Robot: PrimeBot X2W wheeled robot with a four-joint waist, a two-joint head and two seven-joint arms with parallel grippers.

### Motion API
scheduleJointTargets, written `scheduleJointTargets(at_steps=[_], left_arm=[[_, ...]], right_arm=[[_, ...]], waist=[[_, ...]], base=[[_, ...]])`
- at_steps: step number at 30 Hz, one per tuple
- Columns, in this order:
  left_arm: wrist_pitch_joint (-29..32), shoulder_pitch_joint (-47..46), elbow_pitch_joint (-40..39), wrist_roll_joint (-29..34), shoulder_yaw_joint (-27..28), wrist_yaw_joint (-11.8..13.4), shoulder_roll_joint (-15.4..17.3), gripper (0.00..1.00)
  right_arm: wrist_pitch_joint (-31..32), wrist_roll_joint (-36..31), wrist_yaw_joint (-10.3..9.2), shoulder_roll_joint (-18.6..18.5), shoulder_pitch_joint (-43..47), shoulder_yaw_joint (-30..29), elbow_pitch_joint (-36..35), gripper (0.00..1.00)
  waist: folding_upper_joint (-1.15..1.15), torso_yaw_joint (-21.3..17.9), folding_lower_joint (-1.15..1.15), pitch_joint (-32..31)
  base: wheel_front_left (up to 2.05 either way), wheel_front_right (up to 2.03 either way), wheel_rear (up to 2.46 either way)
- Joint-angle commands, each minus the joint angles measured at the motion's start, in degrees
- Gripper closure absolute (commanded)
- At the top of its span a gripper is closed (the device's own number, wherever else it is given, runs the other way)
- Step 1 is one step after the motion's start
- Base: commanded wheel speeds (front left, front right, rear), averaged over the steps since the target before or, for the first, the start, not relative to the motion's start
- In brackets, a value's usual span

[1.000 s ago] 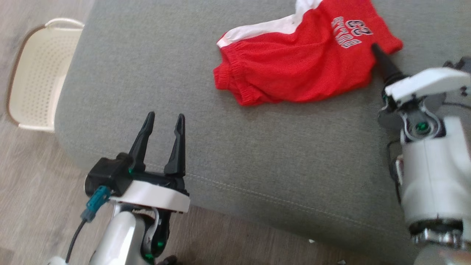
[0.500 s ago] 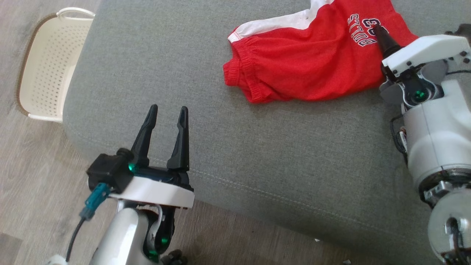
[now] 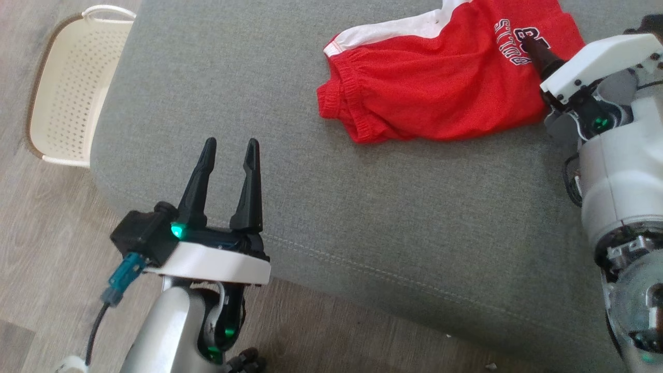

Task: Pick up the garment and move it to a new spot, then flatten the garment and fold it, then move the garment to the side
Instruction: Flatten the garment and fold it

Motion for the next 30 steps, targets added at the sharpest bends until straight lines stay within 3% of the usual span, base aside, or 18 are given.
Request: scheduleJointTargets(at_steps=[1,2,3,4,5,12,16,24,30], left_arm=[[-0.3,-1.9,-2.2,-0.3,1.9,0.4,0.4,0.00],[-0.3,-2.0,-2.3,-0.4,1.9,0.4,0.4,0.00],[-0.3,-2.0,-2.3,-0.6,2.0,0.4,0.4,0.00],[-0.3,-2.1,-2.3,-0.7,2.1,0.4,0.4,0.00],[-0.3,-2.1,-2.3,-0.8,2.2,0.4,0.4,0.00],[-0.3,-2.4,-2.1,-0.7,3.1,0.3,0.4,0.00],[-0.3,-2.4,-1.7,-0.4,3.4,0.0,0.4,0.00],[-0.3,-2.2,-1.3,0.7,3.7,-0.7,0.4,0.00],[-0.3,-1.4,-0.9,1.3,4.2,-1.1,0.4,0.00]], right_arm=[[1.1,-2.0,-0.60,0.8,2.5,-0.5,0.9,0.00],[1.5,-3.5,-0.60,1.0,2.3,-1.6,0.9,0.00],[2.1,-5.0,-0.60,1.4,2.0,-2.6,0.9,0.53],[2.4,-6.3,-0.60,1.7,1.7,-3.5,0.8,0.93],[2.6,-7.3,-0.60,2.1,1.4,-4.5,0.5,1.00],[0.4,-11.9,-0.60,3.4,0.4,-9.8,-2.0,1.00],[-3.8,-10.7,-0.60,3.4,-0.8,-9.6,-0.4,1.00],[-11.7,-5.2,-0.60,3.4,-0.9,-5.7,0.8,1.00],[-14.6,1.7,-0.60,3.4,0.6,2.3,0.9,1.00]], waist=[[0.00,0.1,0.00,0.2],[0.00,0.1,0.00,0.3],[0.00,0.1,0.00,0.5],[0.00,0.1,0.00,0.6],[0.00,0.1,0.00,0.7],[0.00,-1.0,0.00,0.0],[0.00,-2.5,0.00,-1.1],[0.00,-6.3,0.00,-3.5],[0.00,-8.3,0.00,-5.3]], base=[[0.00,0.00,0.00],[0.00,0.00,0.00],[0.00,0.00,0.00],[0.00,0.00,0.00],[0.00,0.00,0.00],[0.00,0.00,0.00],[0.00,0.00,0.00],[0.00,0.00,0.00],[0.00,0.00,0.00]])
